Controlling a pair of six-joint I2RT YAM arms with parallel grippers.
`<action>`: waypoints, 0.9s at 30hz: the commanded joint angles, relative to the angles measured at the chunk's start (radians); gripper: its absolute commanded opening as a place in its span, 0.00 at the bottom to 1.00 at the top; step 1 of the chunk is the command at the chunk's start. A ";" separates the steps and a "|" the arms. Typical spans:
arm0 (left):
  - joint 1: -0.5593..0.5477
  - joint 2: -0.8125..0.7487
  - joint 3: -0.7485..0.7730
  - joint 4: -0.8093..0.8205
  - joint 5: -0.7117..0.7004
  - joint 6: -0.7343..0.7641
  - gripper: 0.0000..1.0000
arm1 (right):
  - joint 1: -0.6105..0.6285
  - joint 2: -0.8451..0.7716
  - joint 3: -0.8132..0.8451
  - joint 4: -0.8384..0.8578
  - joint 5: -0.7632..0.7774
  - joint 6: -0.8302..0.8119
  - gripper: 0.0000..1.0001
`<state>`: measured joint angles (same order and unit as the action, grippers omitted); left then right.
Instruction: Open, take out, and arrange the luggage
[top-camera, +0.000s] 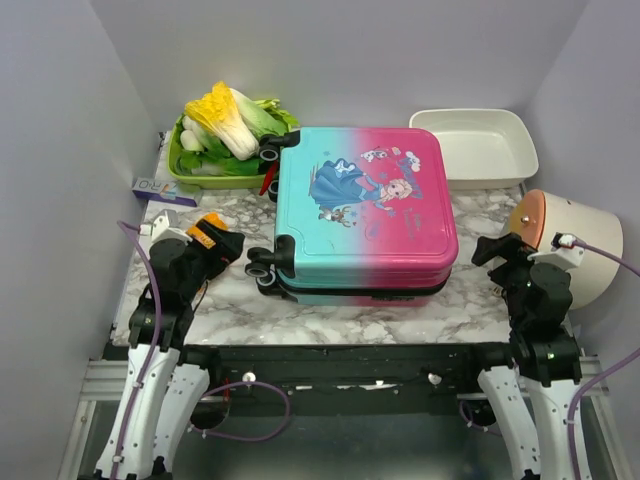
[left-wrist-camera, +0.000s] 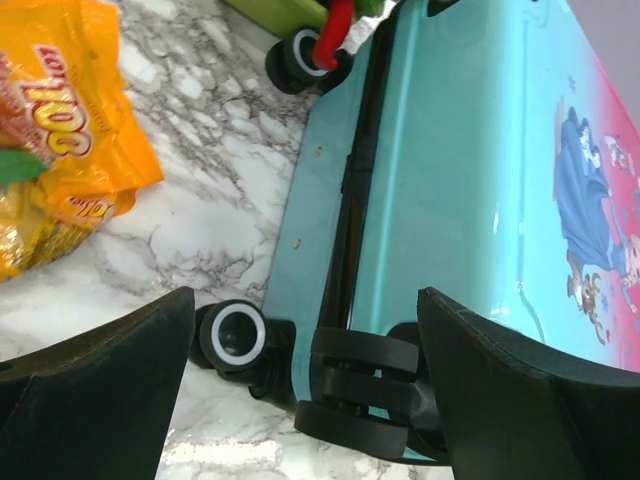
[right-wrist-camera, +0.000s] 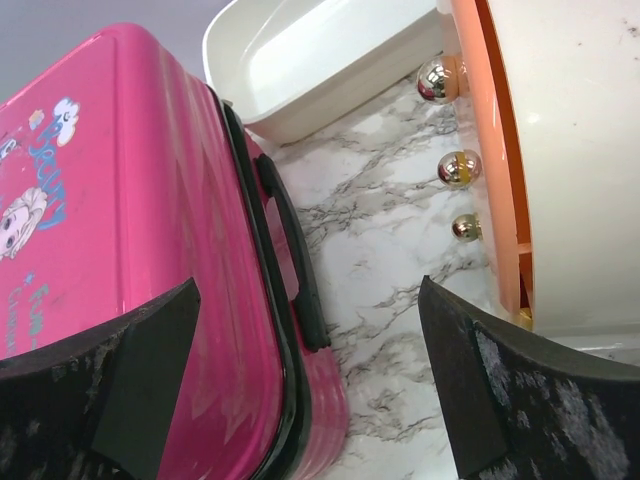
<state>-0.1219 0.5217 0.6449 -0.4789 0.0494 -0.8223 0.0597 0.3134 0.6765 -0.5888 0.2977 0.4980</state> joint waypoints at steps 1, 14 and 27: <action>-0.004 -0.023 0.051 -0.138 -0.072 -0.043 0.99 | 0.006 -0.023 -0.017 0.035 -0.003 0.010 1.00; -0.004 -0.270 -0.080 -0.020 0.211 -0.405 0.99 | 0.005 -0.045 -0.038 0.053 -0.014 0.017 1.00; -0.271 -0.112 -0.054 0.029 -0.077 -0.501 0.99 | 0.006 -0.065 -0.060 0.069 -0.014 0.004 1.00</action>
<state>-0.2657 0.4782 0.5701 -0.4862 0.1402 -1.2259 0.0597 0.2562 0.6327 -0.5396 0.2852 0.5041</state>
